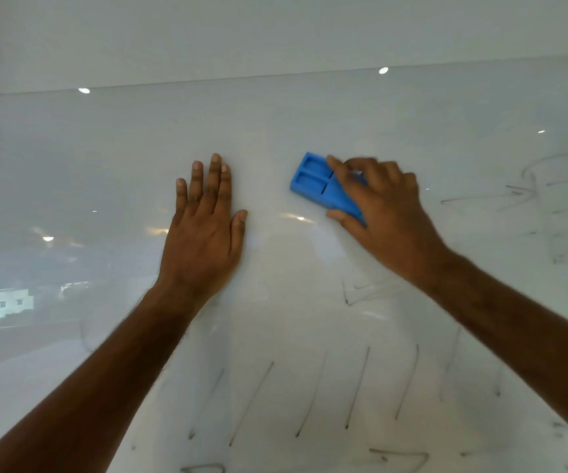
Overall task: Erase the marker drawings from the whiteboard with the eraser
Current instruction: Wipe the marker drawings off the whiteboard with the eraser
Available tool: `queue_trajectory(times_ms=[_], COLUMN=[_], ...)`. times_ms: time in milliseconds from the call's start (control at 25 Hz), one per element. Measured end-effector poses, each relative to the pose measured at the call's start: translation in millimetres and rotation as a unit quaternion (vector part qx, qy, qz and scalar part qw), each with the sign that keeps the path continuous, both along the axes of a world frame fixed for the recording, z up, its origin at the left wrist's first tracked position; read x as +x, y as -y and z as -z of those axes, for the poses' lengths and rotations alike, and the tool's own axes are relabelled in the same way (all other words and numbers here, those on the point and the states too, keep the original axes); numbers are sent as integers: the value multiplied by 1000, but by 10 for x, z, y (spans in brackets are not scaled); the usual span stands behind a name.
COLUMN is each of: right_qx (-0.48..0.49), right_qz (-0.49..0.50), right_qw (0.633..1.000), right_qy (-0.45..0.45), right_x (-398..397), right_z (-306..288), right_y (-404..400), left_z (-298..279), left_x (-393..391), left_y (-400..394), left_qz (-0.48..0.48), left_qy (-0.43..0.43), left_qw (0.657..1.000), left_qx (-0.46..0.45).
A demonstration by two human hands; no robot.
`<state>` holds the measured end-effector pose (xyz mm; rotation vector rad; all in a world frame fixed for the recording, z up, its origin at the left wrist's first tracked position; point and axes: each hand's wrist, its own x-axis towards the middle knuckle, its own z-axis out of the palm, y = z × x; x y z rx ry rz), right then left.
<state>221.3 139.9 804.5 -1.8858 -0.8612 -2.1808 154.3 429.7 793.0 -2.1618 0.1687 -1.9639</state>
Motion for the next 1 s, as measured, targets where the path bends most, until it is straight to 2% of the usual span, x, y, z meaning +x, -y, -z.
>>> queue_trajectory(times_ms=[160, 280, 520, 720, 840, 1000], right_qx=[-93, -129, -56, 14, -9, -93], right_qz=[25, 56, 49, 3, 10, 38], right_qw=[994, 989, 997, 1000, 1000, 995], right_qy=[43, 46, -6, -25, -8, 28], right_x=[15, 82, 187, 205, 179, 211], right_z=[479, 574, 110, -220, -68, 344], right_y=[151, 533, 1073, 763, 582, 781], left_z=[16, 27, 50, -59, -117, -90], left_x=[-3, -11, 15, 115, 165, 167], left_y=[-1, 21, 143, 404, 577, 576], left_qz=[-1, -6, -9, -10, -6, -5], left_qy=[-1, -5, 1, 7, 7, 0], left_qw=[1000, 1000, 1000, 1000, 1000, 1000], left_qx=[-4, -10, -28, -21, -22, -22])
